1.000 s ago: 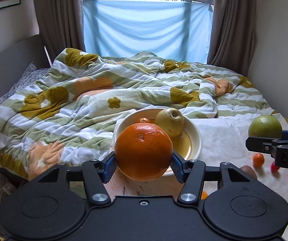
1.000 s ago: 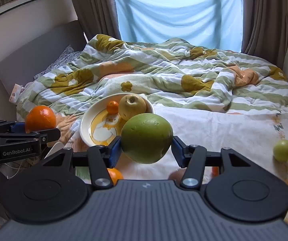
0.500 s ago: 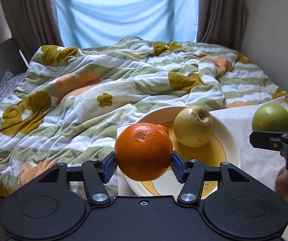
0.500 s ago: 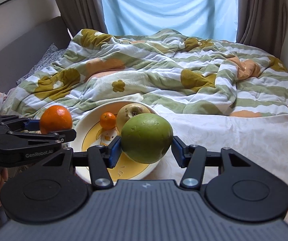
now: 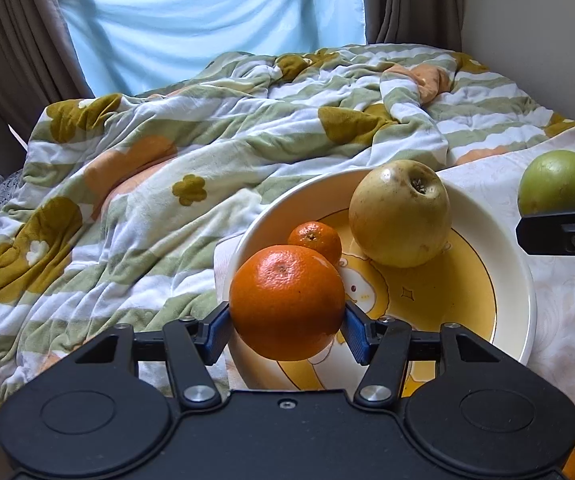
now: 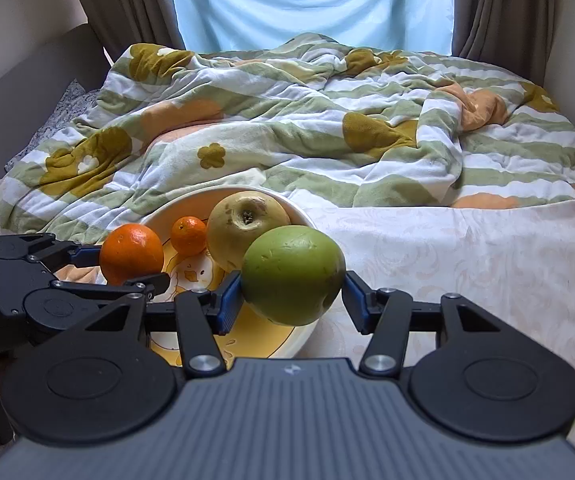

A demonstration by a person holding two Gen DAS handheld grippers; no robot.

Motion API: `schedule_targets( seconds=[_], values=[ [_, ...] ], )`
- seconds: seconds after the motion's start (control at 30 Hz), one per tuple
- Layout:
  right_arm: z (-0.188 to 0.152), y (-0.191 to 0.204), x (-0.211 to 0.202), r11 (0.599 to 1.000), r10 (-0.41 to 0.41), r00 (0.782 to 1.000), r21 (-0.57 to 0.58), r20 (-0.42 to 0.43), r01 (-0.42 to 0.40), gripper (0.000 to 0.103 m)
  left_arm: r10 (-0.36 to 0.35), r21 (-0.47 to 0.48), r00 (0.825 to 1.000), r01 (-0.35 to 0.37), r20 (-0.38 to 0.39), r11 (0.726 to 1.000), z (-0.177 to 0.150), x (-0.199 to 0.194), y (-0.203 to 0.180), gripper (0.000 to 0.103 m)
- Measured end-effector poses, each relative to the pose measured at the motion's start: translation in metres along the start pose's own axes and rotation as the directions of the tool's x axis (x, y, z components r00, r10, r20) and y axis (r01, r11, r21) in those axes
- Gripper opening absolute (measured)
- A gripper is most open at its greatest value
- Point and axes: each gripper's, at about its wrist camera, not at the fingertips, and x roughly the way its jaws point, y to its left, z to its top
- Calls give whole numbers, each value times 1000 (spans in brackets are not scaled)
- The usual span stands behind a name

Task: Organize fruits
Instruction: 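Carry the orange into the duck bowl and open the left tool, then lower the green pomelo into the duck bowl and open the right tool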

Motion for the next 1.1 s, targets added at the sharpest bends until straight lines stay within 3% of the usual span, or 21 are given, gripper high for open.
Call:
schedule_targets(
  seconds=[0.07, 0.1, 0.13, 0.3, 0.53, 0.73, 1.1],
  values=[
    [0, -1, 0, 1000, -3, 1000, 5, -1, 3, 69, -14, -12, 1000, 14, 11, 1000, 0, 0, 1, 79],
    [0, -1, 0, 1000, -4, 1000, 7, -1, 4, 69, -14, -12, 1000, 15, 19, 1000, 0, -2, 1, 96],
    [0, -2, -1, 1000, -5, 1000, 9, 0, 5, 69, -1, -9, 999, 2, 38, 1000, 0, -5, 0, 101],
    [2, -4, -6, 1000, -10, 1000, 5, 7, 10, 69, 15, -11, 999, -15, 49, 1000, -2, -17, -1, 102],
    [4, -5, -8, 999, 23, 1000, -31, -6, -23, 69, 34, -156, 999, -28, 37, 987, -15, -44, 10, 102],
    [7, 3, 7, 993, 70, 997, -93, -39, -74, 69, 67, -238, 997, -57, 32, 970, -23, -63, 16, 102],
    [-1, 19, 43, 977, 120, 985, -163, -126, -140, 69, 116, -285, 993, -109, 9, 952, -40, -83, 9, 102]
  ],
)
